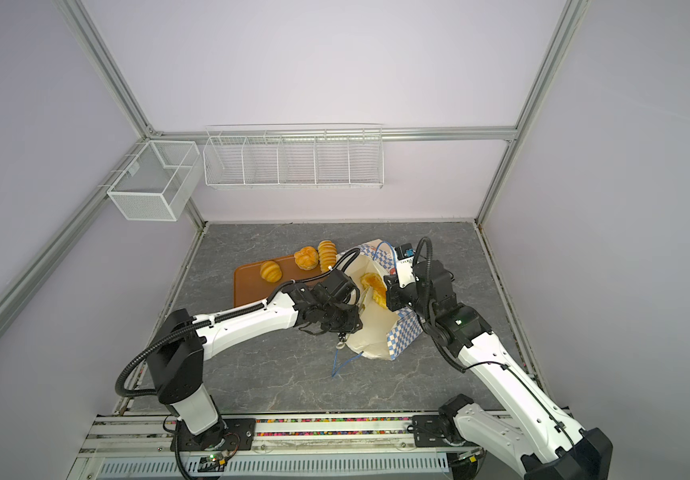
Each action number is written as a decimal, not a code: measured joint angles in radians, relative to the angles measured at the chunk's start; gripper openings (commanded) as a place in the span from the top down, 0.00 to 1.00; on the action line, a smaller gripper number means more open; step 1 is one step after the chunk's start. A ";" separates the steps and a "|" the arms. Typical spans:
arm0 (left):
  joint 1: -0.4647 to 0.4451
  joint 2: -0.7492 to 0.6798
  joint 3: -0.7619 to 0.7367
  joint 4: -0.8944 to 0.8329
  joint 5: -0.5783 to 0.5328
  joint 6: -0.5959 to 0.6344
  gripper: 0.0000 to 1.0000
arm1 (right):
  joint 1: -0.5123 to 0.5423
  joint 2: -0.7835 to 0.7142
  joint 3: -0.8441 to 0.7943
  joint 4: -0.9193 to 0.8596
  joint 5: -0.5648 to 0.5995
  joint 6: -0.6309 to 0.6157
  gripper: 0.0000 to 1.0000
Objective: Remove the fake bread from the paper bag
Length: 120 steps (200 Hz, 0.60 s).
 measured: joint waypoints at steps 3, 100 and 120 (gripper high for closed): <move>-0.002 -0.007 -0.002 -0.002 -0.003 0.003 0.74 | 0.001 0.002 0.000 0.001 0.000 0.000 0.93; -0.068 0.007 0.021 0.056 -0.003 -0.069 0.71 | 0.014 0.024 0.013 0.009 0.000 0.000 0.93; -0.067 0.076 0.034 0.132 0.034 -0.131 0.70 | 0.016 0.024 0.013 0.010 -0.001 0.000 0.93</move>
